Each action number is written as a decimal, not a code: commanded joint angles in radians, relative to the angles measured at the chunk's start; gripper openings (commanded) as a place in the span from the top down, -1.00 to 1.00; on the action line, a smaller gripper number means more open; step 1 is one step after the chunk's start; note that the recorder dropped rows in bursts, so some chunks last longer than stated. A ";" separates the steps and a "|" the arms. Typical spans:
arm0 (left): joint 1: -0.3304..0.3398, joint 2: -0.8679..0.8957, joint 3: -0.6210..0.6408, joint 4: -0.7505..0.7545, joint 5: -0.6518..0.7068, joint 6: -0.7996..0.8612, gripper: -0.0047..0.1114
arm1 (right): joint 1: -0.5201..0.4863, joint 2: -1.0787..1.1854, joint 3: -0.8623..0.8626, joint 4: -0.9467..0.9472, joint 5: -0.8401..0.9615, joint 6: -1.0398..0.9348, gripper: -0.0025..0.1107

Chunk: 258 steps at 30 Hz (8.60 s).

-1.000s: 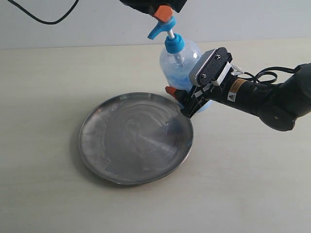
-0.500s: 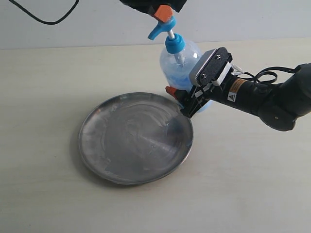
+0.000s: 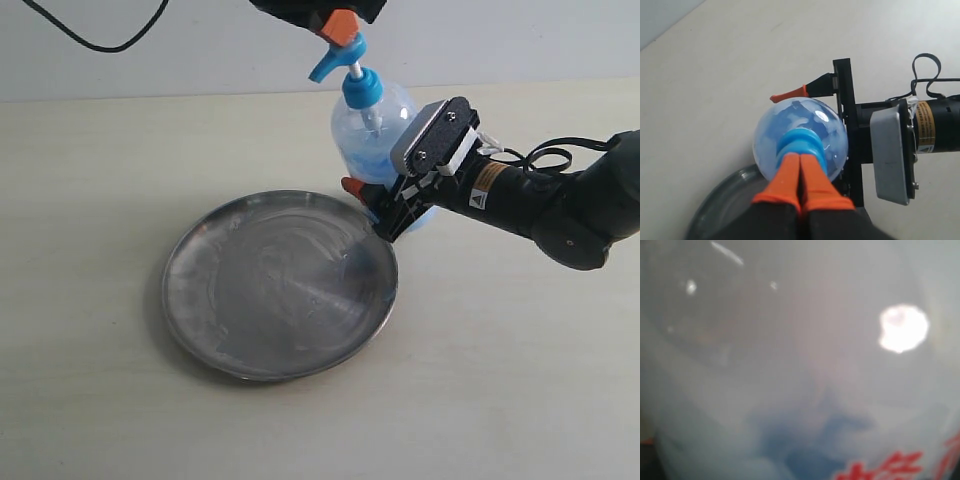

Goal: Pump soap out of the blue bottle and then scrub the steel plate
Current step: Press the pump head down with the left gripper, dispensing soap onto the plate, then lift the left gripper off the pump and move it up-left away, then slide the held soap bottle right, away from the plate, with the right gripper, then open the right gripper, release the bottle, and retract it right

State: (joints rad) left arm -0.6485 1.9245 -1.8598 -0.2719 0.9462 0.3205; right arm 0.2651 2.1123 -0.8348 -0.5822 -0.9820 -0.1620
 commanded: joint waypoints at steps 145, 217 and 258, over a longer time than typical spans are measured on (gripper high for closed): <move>0.000 -0.564 0.740 0.109 -0.546 -0.085 0.92 | -0.081 -0.014 -0.010 0.130 -0.095 0.344 0.96; 0.000 -0.562 0.752 0.076 -0.590 -0.085 0.92 | -0.079 0.049 -0.010 0.164 -0.130 0.236 -0.71; 0.000 -0.562 0.752 0.076 -0.575 -0.085 0.92 | -0.079 -0.453 -0.010 -0.388 0.718 0.978 -0.90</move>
State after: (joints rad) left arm -0.6450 1.3675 -1.1138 -0.1866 0.3677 0.2437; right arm 0.1867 1.7233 -0.8395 -0.8329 -0.3698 0.6681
